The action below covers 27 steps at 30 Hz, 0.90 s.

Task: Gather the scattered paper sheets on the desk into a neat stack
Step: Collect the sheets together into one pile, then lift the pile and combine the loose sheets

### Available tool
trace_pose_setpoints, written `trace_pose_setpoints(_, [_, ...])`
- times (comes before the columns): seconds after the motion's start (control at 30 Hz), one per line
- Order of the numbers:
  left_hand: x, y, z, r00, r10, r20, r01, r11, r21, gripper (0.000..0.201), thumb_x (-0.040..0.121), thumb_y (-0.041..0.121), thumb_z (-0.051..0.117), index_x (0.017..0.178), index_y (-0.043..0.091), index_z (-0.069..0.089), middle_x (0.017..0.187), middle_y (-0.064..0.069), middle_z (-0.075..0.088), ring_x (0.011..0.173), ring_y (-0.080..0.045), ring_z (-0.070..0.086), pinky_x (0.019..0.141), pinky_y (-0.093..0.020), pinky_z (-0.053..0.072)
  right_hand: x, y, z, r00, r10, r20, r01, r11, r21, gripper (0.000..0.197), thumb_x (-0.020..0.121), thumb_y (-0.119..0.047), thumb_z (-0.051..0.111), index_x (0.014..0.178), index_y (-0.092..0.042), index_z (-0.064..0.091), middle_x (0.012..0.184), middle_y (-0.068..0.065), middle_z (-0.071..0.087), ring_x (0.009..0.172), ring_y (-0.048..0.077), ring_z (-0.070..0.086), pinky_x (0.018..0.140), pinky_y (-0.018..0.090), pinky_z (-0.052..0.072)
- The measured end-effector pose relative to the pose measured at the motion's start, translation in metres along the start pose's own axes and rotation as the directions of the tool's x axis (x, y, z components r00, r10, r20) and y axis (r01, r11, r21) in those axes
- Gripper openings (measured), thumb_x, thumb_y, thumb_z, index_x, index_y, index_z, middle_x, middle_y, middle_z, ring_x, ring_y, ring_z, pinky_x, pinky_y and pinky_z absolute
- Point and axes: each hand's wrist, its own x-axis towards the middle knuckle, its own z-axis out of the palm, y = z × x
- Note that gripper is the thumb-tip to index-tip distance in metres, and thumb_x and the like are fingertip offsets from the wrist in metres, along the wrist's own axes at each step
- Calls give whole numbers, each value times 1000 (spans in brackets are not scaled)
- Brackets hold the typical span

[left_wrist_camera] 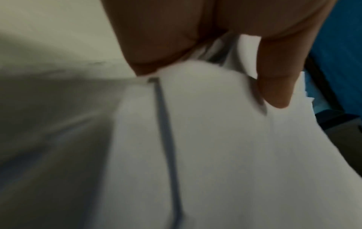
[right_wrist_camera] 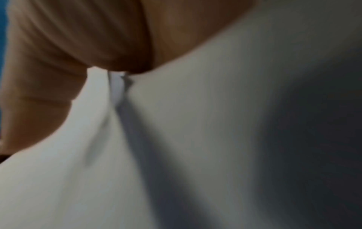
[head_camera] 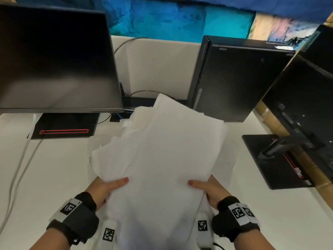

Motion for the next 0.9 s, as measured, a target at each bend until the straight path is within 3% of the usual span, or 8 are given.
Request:
trace_pose_setpoints(0.23, [6, -4, 5, 996, -50, -73, 58, 992, 112, 113, 5, 46, 89, 109, 13, 59, 102, -16, 70, 96, -35, 64, 85, -48, 52, 4, 11, 0, 996, 18, -90, -11, 997, 80, 100, 16, -34, 95, 106, -7, 63, 93, 9, 76, 85, 23, 72, 65, 30, 57])
trace_pose_setpoints(0.33, [3, -16, 11, 989, -106, -99, 123, 975, 187, 106, 26, 37, 89, 121, 6, 52, 109, -18, 65, 101, -36, 61, 94, -50, 48, -3, 31, 4, 994, 80, -80, -79, 997, 18, 94, 13, -38, 93, 98, -9, 66, 87, 5, 77, 81, 18, 73, 64, 25, 57])
trace_pose_setpoints(0.4, [5, -22, 17, 987, -97, -125, 124, 964, 233, 94, 41, 33, 80, 124, 3, 49, 111, -19, 63, 102, -35, 60, 95, -49, 47, -4, 42, 7, 991, 89, -103, -92, 996, -23, 92, 13, -36, 93, 96, -8, 66, 79, 1, 77, 75, 14, 73, 61, 22, 56])
trace_pose_setpoints(0.53, [11, -15, 23, 992, -12, -123, 41, 972, 233, 85, 29, 43, 81, 106, 14, 60, 97, -7, 69, 94, -27, 64, 81, -37, 52, -4, 44, -1, 970, 39, -241, -33, 999, 29, 81, 38, -19, 89, 111, 2, 61, 86, 6, 76, 81, 22, 72, 69, 29, 58])
trace_pose_setpoints(0.63, [15, -6, 22, 997, 23, -76, -8, 981, 194, 40, 65, 33, 79, 100, 19, 64, 80, 5, 74, 88, -21, 67, 72, -28, 52, -9, 37, -11, 941, 35, -338, -1, 995, 102, 58, 55, -10, 85, 106, 4, 63, 79, 5, 76, 86, 30, 70, 64, 25, 58])
trace_pose_setpoints(0.7, [17, -8, 12, 991, 49, -125, -19, 974, 225, 30, 83, 19, 63, 113, 19, 60, 93, -2, 73, 97, -23, 63, 85, -32, 49, -12, 33, -20, 917, 36, -398, 14, 993, 120, 77, 36, -29, 93, 103, -3, 64, 79, 1, 76, 82, 24, 69, 70, 26, 56])
trace_pose_setpoints(0.8, [25, -17, -19, 882, 160, -444, 37, 914, 404, 48, 82, 20, 65, 127, 22, 48, 124, -12, 58, 116, -32, 52, 101, -40, 39, -14, 38, -39, 843, 75, -532, 29, 982, 184, 83, 44, -34, 89, 114, 1, 59, 96, 9, 71, 97, 25, 61, 96, 32, 40])
trace_pose_setpoints(0.9, [31, -21, -42, 720, 74, -690, 341, 828, 445, 76, 78, 28, 68, 141, 15, 29, 140, -23, 43, 126, -43, 41, 108, -49, 31, -16, 42, -49, 804, 101, -586, 52, 970, 239, 88, 43, -36, 88, 114, 8, 58, 119, 17, 61, 110, 28, 55, 107, 39, 34])
